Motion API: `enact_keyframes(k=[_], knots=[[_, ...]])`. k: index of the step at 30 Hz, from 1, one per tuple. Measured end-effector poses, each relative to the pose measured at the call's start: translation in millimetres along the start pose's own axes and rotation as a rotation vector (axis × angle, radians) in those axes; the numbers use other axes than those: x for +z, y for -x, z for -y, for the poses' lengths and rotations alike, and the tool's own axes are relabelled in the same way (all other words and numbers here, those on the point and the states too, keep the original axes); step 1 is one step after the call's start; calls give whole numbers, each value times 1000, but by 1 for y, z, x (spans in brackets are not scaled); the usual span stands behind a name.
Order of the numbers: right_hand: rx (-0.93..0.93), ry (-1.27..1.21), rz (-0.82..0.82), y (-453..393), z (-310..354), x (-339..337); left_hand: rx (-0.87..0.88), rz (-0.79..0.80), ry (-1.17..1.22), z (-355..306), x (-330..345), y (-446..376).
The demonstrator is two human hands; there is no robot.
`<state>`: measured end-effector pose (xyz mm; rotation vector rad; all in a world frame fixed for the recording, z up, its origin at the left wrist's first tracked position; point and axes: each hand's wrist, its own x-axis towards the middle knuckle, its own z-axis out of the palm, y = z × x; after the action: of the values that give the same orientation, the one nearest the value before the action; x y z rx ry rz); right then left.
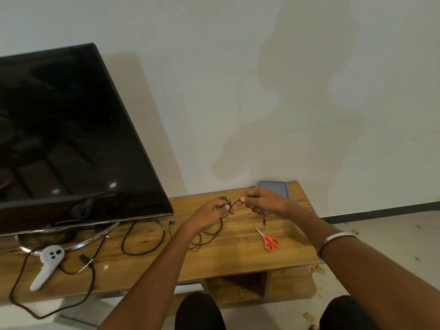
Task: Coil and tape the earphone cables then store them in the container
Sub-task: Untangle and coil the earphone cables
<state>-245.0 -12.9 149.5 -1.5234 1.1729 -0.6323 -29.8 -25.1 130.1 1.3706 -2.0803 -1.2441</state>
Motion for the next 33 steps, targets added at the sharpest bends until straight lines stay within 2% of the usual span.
enact_keyframes(k=[10, 12, 16, 21, 33], knots=[[-75, 149, -125, -4, -3, 3, -158, 263, -2, -19, 7, 3], [-81, 152, -155, -5, -5, 3, -196, 306, 83, -23, 7, 3], [-101, 131, -171, -6, -9, 2, -247, 420, 424, -27, 4, 6], [-108, 147, -160, -6, -13, 4, -171, 410, 702, -31, -2, 8], [-10, 45, -71, -7, -16, 22, -27, 374, 1067, -33, -8, 9]])
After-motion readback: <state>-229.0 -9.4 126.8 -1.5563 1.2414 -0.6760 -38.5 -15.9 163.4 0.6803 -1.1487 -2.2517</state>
